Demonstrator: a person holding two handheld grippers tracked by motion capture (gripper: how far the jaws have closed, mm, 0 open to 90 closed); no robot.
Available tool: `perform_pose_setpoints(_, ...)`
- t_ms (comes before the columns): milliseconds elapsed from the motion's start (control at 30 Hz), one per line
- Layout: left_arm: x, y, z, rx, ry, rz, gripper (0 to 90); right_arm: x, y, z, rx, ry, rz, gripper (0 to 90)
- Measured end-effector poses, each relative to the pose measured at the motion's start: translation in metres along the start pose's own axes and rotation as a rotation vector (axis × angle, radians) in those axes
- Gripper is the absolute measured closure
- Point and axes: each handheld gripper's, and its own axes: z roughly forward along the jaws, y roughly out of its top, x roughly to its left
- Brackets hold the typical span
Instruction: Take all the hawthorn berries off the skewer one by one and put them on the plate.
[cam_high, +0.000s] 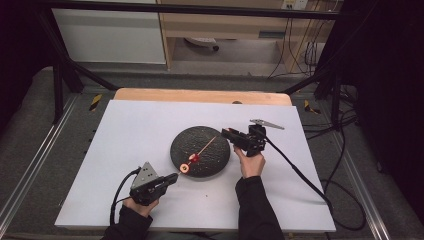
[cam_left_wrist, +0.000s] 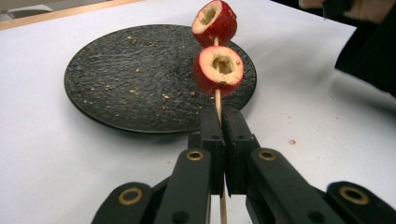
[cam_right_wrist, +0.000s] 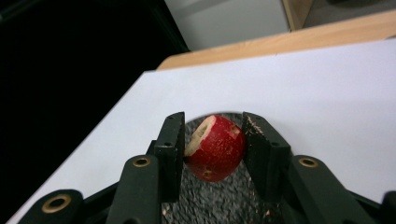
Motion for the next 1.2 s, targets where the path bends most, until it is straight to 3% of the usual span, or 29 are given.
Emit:
perform_pose_setpoints(200,0.007,-0.001,-0.001,-0.004,0.002,-0.031,88.2,0.0,-0.023,0.02,0.076,0.002,-0.013,61.2)
perform_pose_setpoints(433,0.008,-0.002,0.0,0.002,0.004,-0.035,88.2,-0.002,-0.046,0.036,0.158,-0.013,-0.032,61.1)
perform_pose_setpoints(767,0.008,-0.002,0.001,0.005,0.006,-0.036,88.2,-0.004,-0.058,0.043,0.21,-0.034,-0.068,60.3)
perform_pose_setpoints(967,0.007,-0.002,0.0,0.007,0.004,-0.035,88.2,-0.003,-0.055,0.039,0.205,-0.043,-0.085,51.0)
perform_pose_setpoints(1200,0.007,-0.002,0.0,0.005,0.002,-0.036,88.2,0.007,-0.045,0.022,0.169,-0.031,-0.119,30.4)
